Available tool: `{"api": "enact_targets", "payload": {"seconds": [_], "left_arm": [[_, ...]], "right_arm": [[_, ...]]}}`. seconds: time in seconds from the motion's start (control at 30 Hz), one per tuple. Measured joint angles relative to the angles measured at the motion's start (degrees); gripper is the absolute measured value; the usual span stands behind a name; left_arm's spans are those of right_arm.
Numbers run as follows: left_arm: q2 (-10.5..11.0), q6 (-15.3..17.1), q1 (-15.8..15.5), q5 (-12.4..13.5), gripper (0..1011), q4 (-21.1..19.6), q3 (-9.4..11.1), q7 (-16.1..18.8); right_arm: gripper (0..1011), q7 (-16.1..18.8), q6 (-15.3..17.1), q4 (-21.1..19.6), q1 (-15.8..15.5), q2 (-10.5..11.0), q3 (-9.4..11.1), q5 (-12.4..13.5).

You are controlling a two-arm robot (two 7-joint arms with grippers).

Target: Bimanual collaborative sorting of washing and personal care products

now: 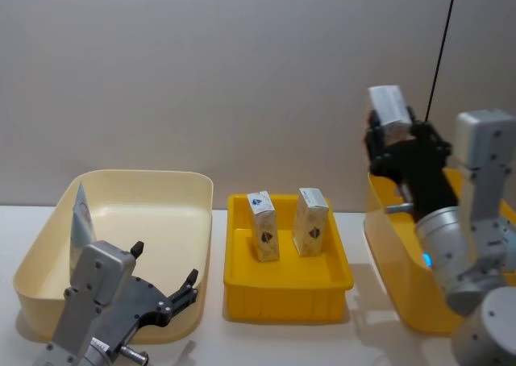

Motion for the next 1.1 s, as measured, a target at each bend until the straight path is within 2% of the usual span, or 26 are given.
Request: {"api": "enact_targets", "payload": {"seconds": [0.3, 0.53, 0.73, 1.1], "left_arm": [[0.00, 0.00, 0.00, -0.01, 1003, 0.00, 0.00, 0.00], [0.00, 0.00, 0.00, 0.00, 1003, 0.00, 0.00, 0.00], [0.00, 0.00, 0.00, 0.00, 1003, 0.00, 0.00, 0.00], [0.00, 0.00, 0.00, 0.00, 1003, 0.00, 0.00, 0.00]], "right_arm": [[452, -2.07, 2.32, -5.34, -3.97, 0.98, 3.17, -0.63], [453, -3.39, 4.95, -7.94, -7.11, 1.02, 4.73, -0.87], [452, -4.79, 6.76, -9.35, -9.52, 0.73, 5.90, -1.41], [452, -6.94, 8.73, -10.08, -12.11, 0.32, 7.23, -3.14]]}}
